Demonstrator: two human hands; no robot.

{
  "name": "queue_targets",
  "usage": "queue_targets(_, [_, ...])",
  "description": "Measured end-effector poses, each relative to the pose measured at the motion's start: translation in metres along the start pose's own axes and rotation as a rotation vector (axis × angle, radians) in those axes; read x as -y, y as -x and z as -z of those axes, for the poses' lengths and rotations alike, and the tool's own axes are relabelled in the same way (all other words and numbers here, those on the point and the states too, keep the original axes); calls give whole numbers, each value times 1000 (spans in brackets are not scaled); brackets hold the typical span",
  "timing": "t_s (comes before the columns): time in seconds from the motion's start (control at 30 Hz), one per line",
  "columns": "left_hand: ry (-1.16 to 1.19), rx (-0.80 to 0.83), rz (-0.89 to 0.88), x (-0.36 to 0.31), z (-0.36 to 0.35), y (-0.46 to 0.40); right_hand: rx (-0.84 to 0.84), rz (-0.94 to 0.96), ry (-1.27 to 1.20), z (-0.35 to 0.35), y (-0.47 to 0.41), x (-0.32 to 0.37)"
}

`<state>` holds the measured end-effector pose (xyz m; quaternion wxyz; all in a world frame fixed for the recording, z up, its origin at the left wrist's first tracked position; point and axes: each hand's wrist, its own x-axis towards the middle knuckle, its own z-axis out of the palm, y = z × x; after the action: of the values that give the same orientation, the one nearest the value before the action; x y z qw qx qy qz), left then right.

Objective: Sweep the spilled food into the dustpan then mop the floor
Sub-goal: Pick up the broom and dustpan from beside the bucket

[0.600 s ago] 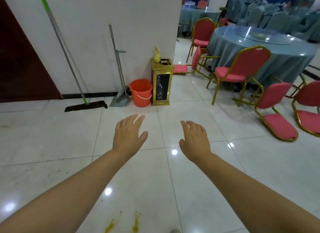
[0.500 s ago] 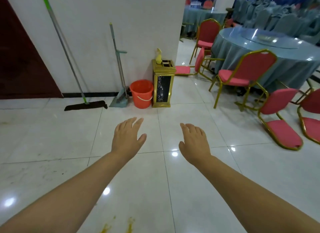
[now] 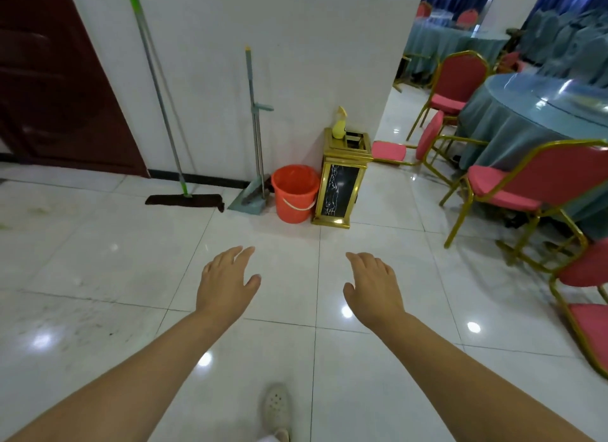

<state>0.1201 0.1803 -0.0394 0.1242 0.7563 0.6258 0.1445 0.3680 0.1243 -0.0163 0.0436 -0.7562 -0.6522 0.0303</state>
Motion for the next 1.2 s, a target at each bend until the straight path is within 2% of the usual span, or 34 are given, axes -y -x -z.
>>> queue_targets(0.2, [69,-29,31,-7,-14,-121,-25,22,-13,8,-122,-6])
queue_targets(0.37, [140,14,69,-17,-25,-220,-42,-2,-92,10,-220,-7])
queue_targets(0.67, [173,17,111,-31,-44,-347,-5,-16,-148,-2,-361,-29])
queue_targets(0.9, [151,-24,180,-49,-72,-452,-16,107,-229,-16,-490,-57])
queue_targets(1.2, [223,-91,341,-102,-96,-594,48,294,-186,-19,-670,-106])
